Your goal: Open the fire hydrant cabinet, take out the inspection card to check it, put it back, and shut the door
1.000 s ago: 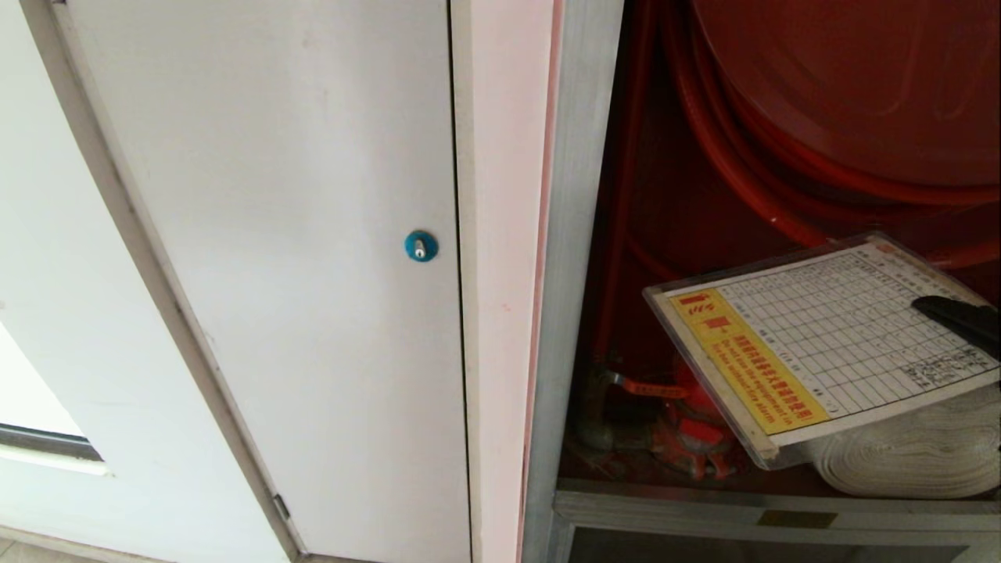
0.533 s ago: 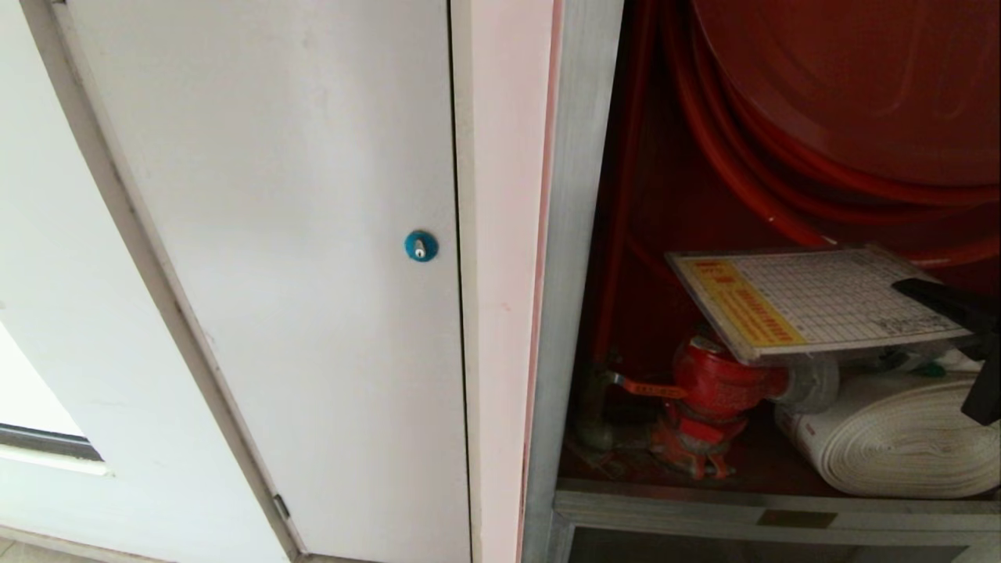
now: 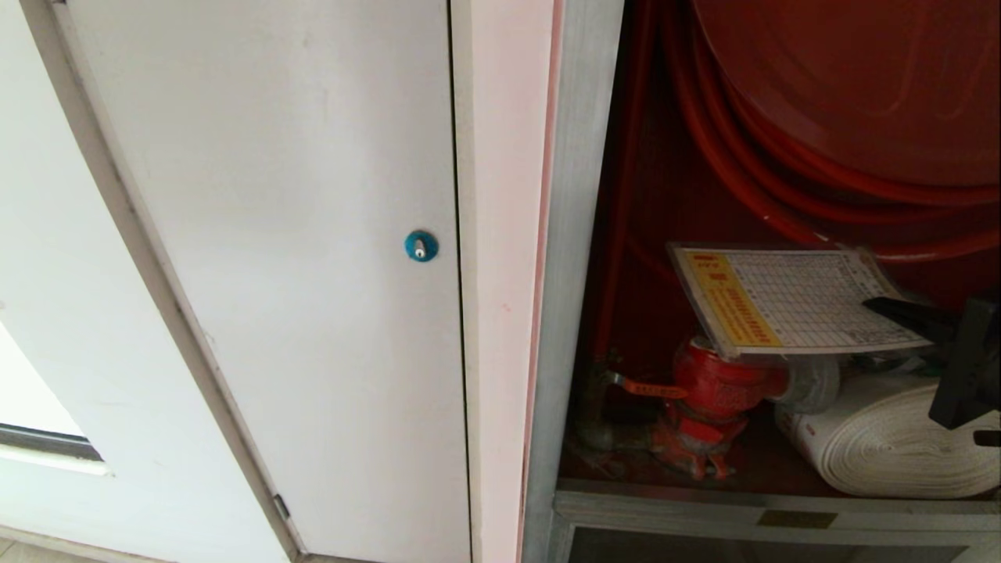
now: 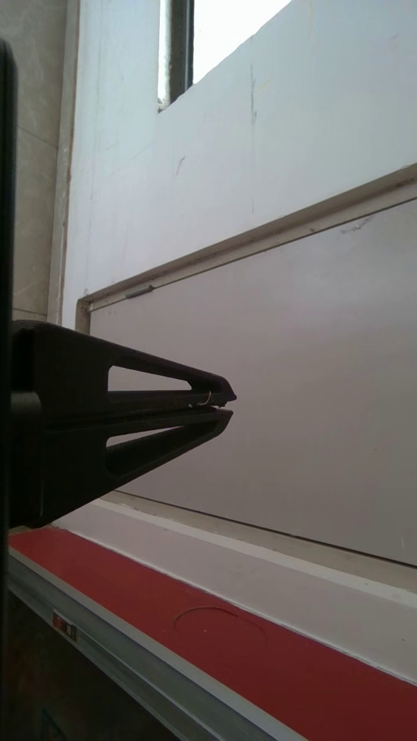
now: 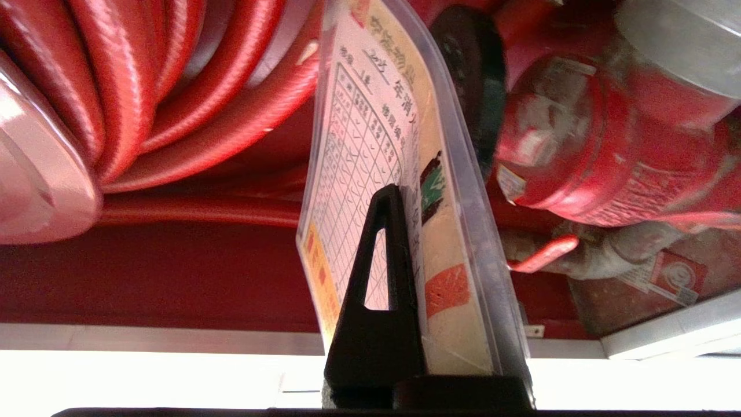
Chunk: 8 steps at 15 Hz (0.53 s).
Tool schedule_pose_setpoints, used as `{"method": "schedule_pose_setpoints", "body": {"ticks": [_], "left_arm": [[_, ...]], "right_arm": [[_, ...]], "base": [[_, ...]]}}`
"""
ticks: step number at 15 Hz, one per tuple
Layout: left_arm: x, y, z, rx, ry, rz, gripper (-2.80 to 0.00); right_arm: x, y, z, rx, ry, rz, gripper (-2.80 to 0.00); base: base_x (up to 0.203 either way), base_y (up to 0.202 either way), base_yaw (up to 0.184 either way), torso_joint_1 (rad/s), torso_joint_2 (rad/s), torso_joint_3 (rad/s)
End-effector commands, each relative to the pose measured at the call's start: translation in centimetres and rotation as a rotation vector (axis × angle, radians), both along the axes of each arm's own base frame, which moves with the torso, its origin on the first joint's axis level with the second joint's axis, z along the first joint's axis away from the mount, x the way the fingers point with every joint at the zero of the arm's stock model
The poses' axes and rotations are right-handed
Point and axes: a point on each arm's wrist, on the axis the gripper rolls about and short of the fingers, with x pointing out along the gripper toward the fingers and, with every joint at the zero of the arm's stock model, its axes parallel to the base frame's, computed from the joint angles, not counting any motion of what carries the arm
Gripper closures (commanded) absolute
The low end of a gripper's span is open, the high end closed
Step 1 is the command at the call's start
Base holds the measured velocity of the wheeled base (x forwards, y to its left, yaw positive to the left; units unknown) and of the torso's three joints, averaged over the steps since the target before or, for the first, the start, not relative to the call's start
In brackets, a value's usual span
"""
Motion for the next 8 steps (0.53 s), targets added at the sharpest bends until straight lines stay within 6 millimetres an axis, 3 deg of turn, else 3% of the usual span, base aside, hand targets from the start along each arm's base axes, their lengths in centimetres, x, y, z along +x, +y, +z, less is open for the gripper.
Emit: {"method": "schedule_pose_setpoints", "body": {"ticks": [1, 8], "left_arm": [[0.0, 0.0, 0.0, 0.001, -0.001, 0.000, 0.00], [0.0, 0.0, 0.0, 0.001, 0.001, -0.001, 0.00]], "right_arm": [[-0.3, 0.0, -0.3, 0.008, 0.004, 0.000, 0.00], [-1.6, 0.0, -0.3, 0.008, -0.015, 0.002, 0.00]], "base": [[0.000, 0.000, 0.000, 0.000, 0.00, 0.000], [0.000, 0.000, 0.000, 0.000, 0.00, 0.000]]}}
